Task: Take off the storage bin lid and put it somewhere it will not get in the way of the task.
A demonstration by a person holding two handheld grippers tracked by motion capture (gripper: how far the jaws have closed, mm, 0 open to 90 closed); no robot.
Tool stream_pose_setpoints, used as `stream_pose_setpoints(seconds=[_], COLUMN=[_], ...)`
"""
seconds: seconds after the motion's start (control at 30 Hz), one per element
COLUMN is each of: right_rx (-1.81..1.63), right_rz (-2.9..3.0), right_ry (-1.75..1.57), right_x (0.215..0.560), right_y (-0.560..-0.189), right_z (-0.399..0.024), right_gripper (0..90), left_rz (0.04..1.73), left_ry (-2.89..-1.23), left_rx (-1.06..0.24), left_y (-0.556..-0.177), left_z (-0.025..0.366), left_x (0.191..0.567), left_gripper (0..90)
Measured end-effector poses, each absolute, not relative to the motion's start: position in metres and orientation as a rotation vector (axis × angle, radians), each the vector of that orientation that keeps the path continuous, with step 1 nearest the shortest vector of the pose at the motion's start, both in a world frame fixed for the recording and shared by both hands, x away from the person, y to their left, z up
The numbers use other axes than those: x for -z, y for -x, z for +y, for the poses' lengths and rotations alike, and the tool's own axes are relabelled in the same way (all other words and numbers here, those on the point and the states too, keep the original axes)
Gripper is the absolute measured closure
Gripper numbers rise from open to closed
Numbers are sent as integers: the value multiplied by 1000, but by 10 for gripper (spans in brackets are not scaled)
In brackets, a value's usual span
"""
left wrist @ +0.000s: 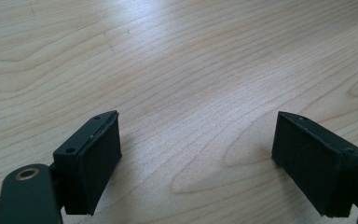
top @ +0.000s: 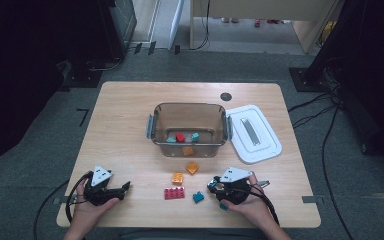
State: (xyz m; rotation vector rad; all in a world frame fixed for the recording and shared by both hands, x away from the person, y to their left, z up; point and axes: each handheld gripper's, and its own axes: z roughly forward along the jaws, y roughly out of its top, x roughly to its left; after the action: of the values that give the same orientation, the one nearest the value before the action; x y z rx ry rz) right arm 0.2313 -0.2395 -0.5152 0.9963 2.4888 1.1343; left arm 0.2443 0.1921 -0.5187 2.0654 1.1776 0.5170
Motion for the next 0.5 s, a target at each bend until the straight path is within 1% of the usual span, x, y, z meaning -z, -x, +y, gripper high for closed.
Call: stream_pose_setpoints(seconds=[0.5], right_rx=[-1159], right_rz=[2487], right_ry=[-997], right_x=[513], right_y=[-232], right_z=[-242], right_gripper=[598], left_rz=[1178], left_ry=[-2065], left_rx=[-517], left_y=[-244], left_z=[192], left_x=[519], left_gripper=[155])
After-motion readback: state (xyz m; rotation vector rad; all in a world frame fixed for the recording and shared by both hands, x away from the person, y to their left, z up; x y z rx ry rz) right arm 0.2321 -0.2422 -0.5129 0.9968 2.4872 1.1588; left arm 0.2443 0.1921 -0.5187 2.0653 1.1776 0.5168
